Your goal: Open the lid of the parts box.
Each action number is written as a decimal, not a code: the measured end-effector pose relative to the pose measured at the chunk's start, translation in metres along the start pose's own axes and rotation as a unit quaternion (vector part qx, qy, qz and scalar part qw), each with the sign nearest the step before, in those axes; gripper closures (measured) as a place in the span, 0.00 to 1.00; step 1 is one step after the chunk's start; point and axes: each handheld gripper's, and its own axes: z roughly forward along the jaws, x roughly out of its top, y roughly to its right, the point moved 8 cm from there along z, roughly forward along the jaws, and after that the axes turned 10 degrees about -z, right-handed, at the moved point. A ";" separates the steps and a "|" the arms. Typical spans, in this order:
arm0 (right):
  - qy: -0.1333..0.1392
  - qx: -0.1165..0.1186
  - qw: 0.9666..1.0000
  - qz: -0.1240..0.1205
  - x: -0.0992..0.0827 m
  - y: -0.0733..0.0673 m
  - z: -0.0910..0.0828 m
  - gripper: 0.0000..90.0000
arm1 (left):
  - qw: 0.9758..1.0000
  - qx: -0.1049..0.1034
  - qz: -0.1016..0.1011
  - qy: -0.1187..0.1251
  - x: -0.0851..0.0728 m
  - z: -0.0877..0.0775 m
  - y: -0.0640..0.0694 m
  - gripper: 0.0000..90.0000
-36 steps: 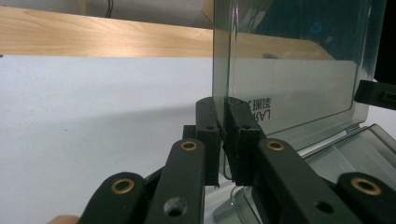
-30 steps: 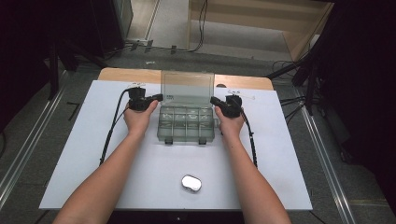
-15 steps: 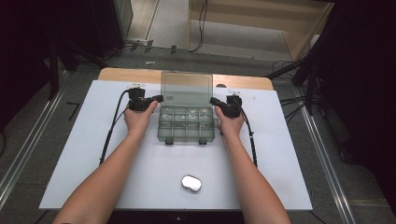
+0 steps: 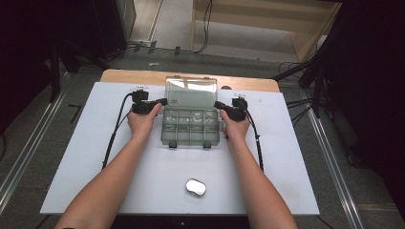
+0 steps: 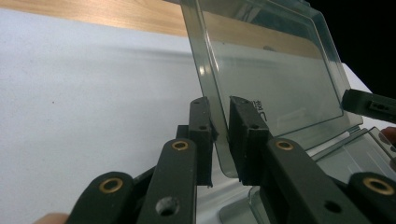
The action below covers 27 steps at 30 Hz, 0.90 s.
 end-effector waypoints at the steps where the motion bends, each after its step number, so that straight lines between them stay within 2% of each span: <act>1: -0.002 0.000 1.000 0.001 0.000 0.000 0.000 0.89 | 1.000 0.000 0.000 -0.002 0.000 0.000 0.000 0.87; 12: -0.010 -0.005 1.000 0.006 -0.003 0.000 0.000 0.87 | 1.000 0.008 0.002 -0.014 -0.004 0.001 -0.001 0.85; 15: -0.011 -0.007 1.000 0.007 -0.003 0.000 0.001 0.87 | 1.000 0.011 -0.009 -0.018 -0.004 0.001 -0.001 0.85; 24: -0.013 -0.009 1.000 0.004 -0.003 0.001 0.000 0.86 | 1.000 0.017 0.007 -0.021 -0.006 0.001 0.002 0.80; 27: -0.002 -0.013 1.000 -0.008 -0.001 -0.001 -0.002 0.79 | 1.000 0.022 0.017 -0.010 -0.005 -0.002 0.003 0.75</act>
